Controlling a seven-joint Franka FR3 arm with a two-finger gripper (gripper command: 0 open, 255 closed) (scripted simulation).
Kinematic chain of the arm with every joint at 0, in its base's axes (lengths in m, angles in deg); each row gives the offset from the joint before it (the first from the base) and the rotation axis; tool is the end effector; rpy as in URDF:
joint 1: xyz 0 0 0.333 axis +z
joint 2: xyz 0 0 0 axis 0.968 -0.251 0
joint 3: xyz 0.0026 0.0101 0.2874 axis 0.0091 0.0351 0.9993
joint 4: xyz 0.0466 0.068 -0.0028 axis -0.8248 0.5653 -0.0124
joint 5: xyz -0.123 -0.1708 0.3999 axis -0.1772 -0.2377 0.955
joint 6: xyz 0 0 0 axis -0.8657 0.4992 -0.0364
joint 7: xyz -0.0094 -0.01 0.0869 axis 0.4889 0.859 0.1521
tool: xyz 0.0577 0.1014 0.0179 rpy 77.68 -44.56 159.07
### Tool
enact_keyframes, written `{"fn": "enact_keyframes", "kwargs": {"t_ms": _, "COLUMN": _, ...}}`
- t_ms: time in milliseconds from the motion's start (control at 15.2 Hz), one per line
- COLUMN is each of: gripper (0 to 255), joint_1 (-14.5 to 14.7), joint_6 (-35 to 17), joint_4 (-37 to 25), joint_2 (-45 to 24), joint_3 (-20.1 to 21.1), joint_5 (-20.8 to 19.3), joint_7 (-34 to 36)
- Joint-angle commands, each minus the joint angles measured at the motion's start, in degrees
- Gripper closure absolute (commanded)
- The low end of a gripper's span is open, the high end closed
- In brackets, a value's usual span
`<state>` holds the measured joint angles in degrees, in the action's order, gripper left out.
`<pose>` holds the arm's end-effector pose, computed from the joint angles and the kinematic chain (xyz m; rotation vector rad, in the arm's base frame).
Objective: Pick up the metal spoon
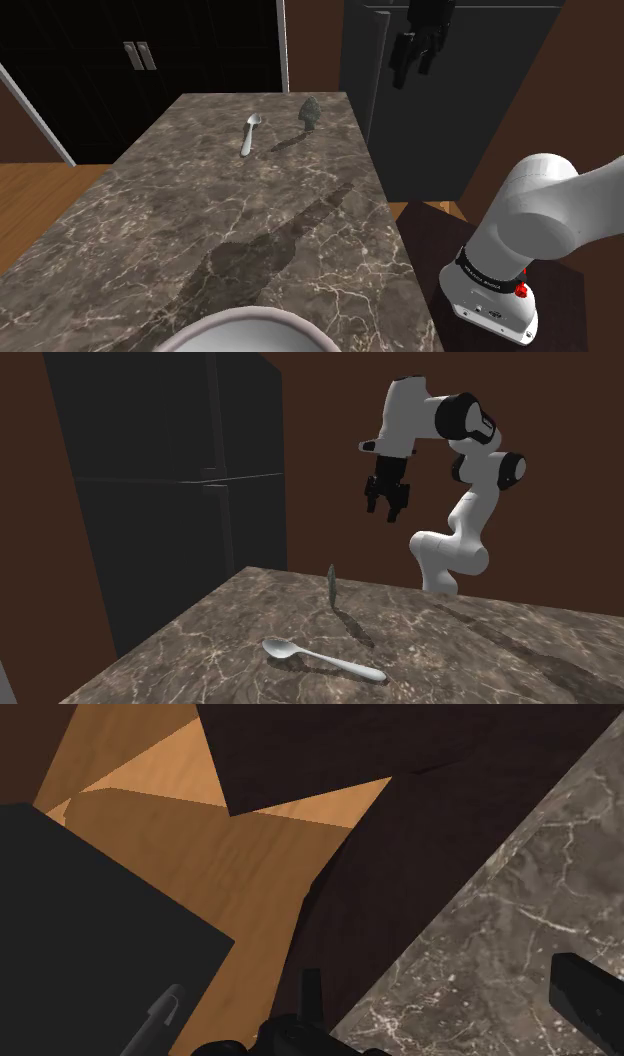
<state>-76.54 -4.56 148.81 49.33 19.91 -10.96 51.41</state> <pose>0.3694 -0.0204 0.6183 3.0222 -0.2764 0.1121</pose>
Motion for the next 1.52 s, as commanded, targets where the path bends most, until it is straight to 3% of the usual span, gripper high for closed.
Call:
{"fn": "enact_keyframes", "kwargs": {"t_ms": 0, "gripper": 0, "joint_1": 0.0, "joint_6": 0.0, "joint_4": 0.0, "joint_2": 0.0, "joint_3": 0.0, "joint_5": 0.0, "joint_7": 0.0}}
{"fn": "enact_keyframes", "kwargs": {"t_ms": 396, "gripper": 0, "joint_1": -1.09, "joint_6": -5.05, "joint_4": -2.52, "joint_2": -8.62, "joint_3": 7.79, "joint_5": 3.29, "joint_7": 13.19}}
{"fn": "enact_keyframes", "kwargs": {"t_ms": 792, "gripper": 0, "joint_1": -2.76, "joint_6": -9.05, "joint_4": -8.65, "joint_2": -19.98, "joint_3": 14.91, "joint_5": 3.93, "joint_7": 26.33}}
{"fn": "enact_keyframes", "kwargs": {"t_ms": 1122, "gripper": 0, "joint_1": -4.15, "joint_6": -10.82, "joint_4": -16.5, "joint_2": -31.19, "joint_3": 20.11, "joint_5": 1.85, "joint_7": 37.52}}
{"fn": "enact_keyframes", "kwargs": {"t_ms": 1452, "gripper": 0, "joint_1": -4.32, "joint_6": -10.47, "joint_4": -27.02, "joint_2": -43.92, "joint_3": 23.94, "joint_5": -2.7, "joint_7": 48.8}}
